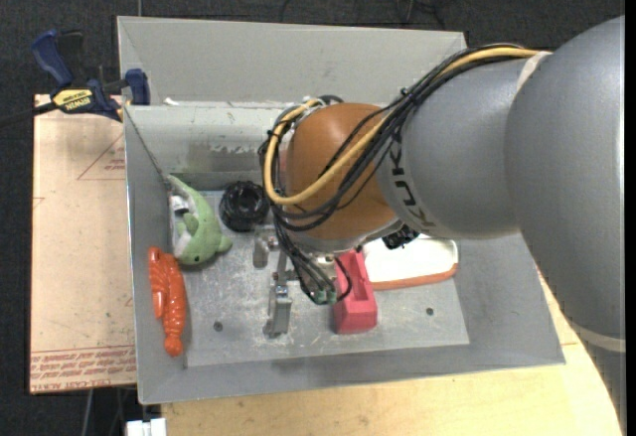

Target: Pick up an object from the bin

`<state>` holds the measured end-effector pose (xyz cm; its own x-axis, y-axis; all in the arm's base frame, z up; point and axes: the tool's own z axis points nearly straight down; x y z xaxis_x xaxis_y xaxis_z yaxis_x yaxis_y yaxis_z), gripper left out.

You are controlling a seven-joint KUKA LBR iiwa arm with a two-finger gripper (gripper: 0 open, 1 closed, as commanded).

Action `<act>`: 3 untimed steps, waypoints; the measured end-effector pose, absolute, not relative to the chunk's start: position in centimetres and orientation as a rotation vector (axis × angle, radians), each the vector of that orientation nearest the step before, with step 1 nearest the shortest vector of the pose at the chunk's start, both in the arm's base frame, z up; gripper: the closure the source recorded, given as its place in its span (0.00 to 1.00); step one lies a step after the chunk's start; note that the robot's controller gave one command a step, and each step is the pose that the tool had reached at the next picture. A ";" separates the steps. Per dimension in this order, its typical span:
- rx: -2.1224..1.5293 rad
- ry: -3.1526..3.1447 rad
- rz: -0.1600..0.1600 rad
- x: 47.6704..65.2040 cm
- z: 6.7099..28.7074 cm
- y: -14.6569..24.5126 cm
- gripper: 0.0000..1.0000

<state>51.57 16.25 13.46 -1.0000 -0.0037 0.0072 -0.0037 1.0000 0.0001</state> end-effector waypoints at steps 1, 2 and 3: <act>-0.001 -3.141 -0.002 51.8 13.9 16.1 0.00; 0.217 -3.129 -0.002 53.9 7.3 12.3 0.00; -0.461 -3.105 -0.004 54.4 7.4 11.4 0.00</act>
Offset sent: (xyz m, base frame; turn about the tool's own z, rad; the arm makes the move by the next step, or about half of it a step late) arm 0.0235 -0.0415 -0.0642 -0.1412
